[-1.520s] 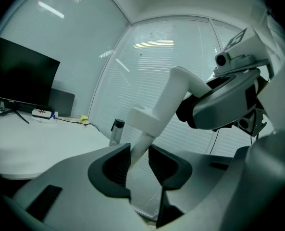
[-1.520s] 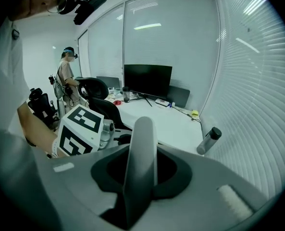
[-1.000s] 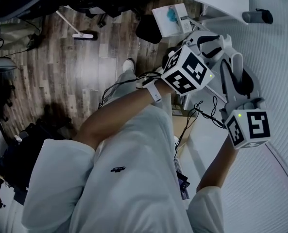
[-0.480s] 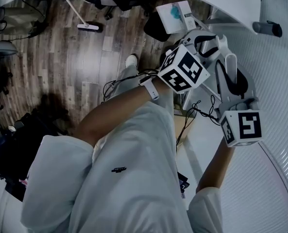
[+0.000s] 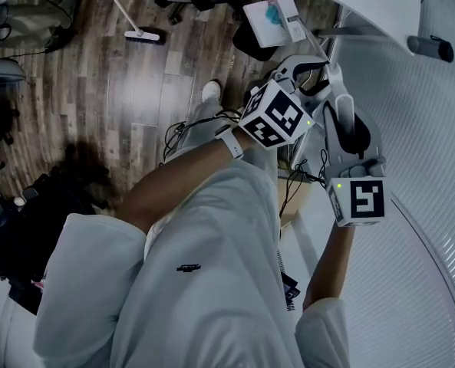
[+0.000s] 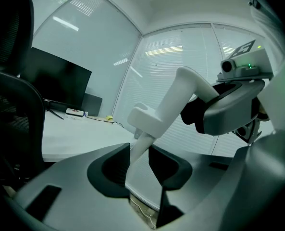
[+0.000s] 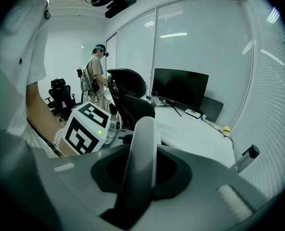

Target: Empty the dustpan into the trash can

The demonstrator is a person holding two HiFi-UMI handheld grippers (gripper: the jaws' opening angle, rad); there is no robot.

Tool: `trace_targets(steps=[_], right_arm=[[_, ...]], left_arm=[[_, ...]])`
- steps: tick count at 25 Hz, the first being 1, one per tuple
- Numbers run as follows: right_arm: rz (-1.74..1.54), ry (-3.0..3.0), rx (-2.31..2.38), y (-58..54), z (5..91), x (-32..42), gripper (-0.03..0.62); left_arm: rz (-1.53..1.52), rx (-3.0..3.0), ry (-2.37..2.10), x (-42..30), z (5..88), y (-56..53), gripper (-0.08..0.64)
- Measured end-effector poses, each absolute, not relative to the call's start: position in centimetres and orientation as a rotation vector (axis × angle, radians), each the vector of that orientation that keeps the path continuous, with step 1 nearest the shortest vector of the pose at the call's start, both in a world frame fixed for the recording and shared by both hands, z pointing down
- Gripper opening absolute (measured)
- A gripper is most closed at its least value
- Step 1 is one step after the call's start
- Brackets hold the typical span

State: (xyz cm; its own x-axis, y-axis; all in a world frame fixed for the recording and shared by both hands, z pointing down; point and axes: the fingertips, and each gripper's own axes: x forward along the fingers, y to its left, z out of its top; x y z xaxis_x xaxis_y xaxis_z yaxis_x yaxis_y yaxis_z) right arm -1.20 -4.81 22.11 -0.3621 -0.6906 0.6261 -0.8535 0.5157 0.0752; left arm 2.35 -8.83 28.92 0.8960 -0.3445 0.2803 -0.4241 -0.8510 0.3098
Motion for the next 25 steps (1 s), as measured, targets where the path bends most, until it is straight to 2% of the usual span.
trace_targets(steps=[25], right_arm=[[0.151,-2.135,1.111,1.5,25.4,-4.6,0.095]], left_arm=[[0.298,2.690,-0.462,-0.7,31.9,-3.2,0.138]])
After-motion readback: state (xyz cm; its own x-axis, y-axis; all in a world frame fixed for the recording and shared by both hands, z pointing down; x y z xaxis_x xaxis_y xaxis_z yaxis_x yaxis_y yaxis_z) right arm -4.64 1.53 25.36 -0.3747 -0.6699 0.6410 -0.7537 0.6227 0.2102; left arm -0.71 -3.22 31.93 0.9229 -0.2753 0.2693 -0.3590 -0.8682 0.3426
